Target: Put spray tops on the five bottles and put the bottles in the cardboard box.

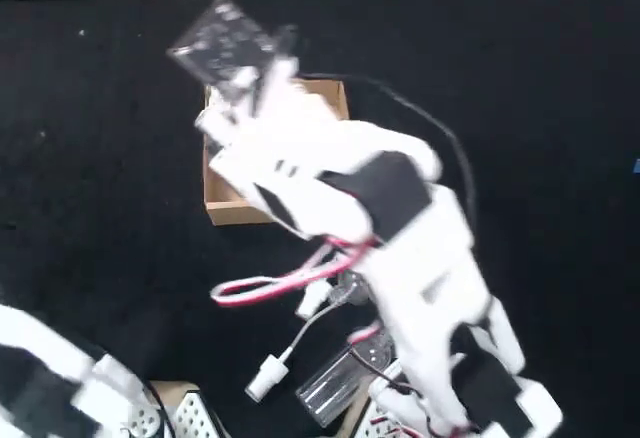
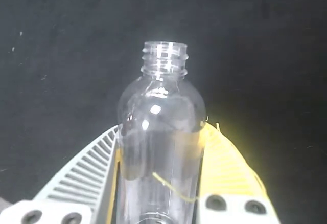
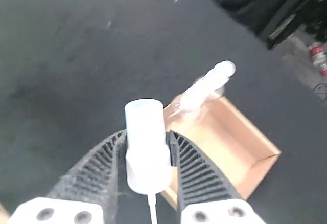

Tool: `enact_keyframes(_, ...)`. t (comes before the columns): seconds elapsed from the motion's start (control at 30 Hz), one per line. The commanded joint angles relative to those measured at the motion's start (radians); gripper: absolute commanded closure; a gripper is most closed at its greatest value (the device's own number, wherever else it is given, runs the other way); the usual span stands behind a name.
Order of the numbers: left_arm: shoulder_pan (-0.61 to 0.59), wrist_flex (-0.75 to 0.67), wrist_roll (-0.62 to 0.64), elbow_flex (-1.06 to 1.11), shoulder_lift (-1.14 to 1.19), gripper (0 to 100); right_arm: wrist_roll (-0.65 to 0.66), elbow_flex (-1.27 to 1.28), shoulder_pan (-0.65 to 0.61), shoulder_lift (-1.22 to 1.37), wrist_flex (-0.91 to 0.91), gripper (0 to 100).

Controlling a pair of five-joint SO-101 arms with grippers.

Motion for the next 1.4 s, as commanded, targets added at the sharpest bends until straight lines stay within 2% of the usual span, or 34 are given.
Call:
enact_keyframes(0.0,0.193,-0.084,0.133,0.252,-0.428,91,-0.006,-0.062,0.031,-0.076,-0.028,98.4)
enact_keyframes(0.23,0.483,-0.106,0.298,0.498,-0.918,91,-0.006,-0.064,0.028,-0.087,-0.193,98.7)
enact_keyframes(0.4,0.642,-0.256,0.419,0.679,-1.158,91,-0.006,-0.064,0.026,-0.087,-0.262,98.7)
enact_keyframes(0.6,0.811,-0.379,0.468,0.88,-1.405,91,-0.012,-0.058,0.071,-0.087,-0.255,98.7)
enact_keyframes(0.7,0.878,-0.428,0.486,0.926,-1.384,91,-0.1,-0.062,0.095,-0.087,-0.259,98.7)
enact_keyframes(0.87,1.001,-0.522,0.595,1.007,-1.392,91,-0.224,-0.062,0.098,-0.079,-0.265,98.7)
enact_keyframes(1.0,1.119,-0.786,0.585,1.099,-1.393,91,-0.233,-0.062,0.103,-0.082,-0.265,98.6)
enact_keyframes(1.1,1.161,-0.982,0.589,1.188,-1.393,92,-0.23,-0.062,0.103,-0.087,-0.265,98.6)
enact_keyframes(1.2,1.184,-1.042,0.589,1.264,-1.393,92,-0.232,-0.062,0.103,-0.084,-0.273,98.5)
enact_keyframes(1.37,1.213,-1.049,0.589,1.264,-1.393,92,-0.236,-0.033,0.103,-0.077,-0.345,98.5)
